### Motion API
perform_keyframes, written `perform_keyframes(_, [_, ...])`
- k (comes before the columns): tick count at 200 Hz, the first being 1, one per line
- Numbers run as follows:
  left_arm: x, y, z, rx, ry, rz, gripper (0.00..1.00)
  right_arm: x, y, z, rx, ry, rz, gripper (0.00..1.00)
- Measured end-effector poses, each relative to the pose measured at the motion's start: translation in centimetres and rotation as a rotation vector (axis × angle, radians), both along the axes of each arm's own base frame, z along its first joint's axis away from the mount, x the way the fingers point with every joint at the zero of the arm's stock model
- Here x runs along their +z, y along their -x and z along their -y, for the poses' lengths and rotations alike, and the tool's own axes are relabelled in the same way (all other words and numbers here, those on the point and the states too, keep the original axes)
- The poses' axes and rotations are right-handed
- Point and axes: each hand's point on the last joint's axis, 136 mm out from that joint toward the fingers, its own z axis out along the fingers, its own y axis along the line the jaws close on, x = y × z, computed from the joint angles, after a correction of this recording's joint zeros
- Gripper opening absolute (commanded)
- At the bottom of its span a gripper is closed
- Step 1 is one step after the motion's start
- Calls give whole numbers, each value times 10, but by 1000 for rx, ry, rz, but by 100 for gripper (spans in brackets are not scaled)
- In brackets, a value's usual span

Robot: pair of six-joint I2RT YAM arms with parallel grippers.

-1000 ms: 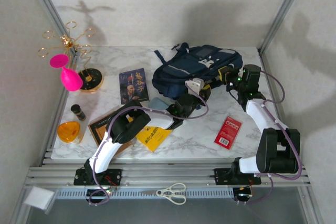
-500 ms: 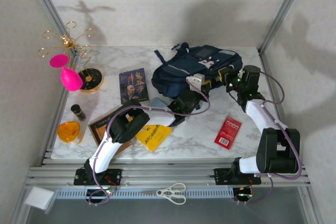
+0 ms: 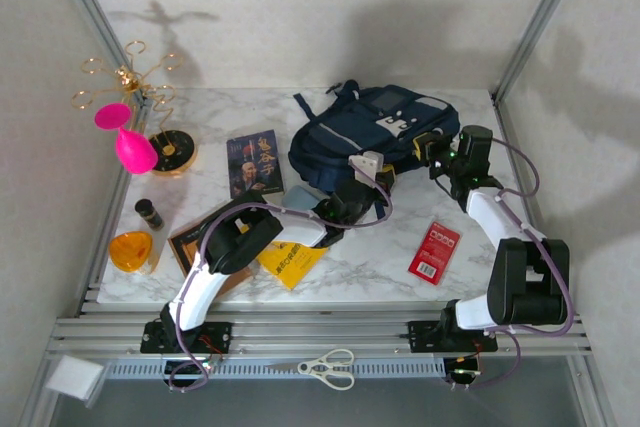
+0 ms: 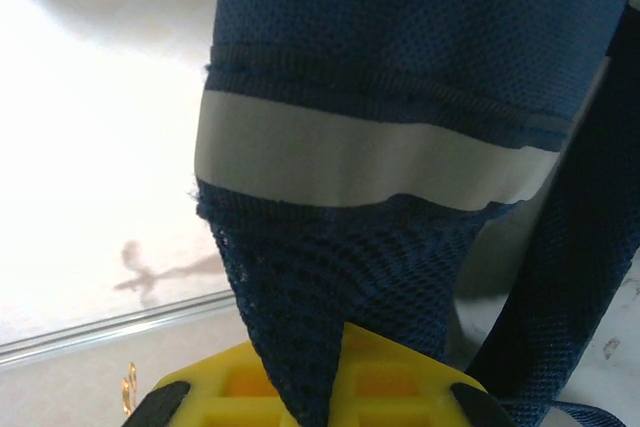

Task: Pack the student bag
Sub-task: Unzip the student bag at the top-center of the table.

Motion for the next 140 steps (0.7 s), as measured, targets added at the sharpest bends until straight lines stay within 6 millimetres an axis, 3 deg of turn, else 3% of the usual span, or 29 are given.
perform_keyframes(85, [-1,14,-4,-56,-41,-90,0,-11,-8,23,-4,6,-33,0])
perform_keyframes(140, [-13,24,-11,-121,-110,-191,0,-22,-16,36,19,7,-64,0])
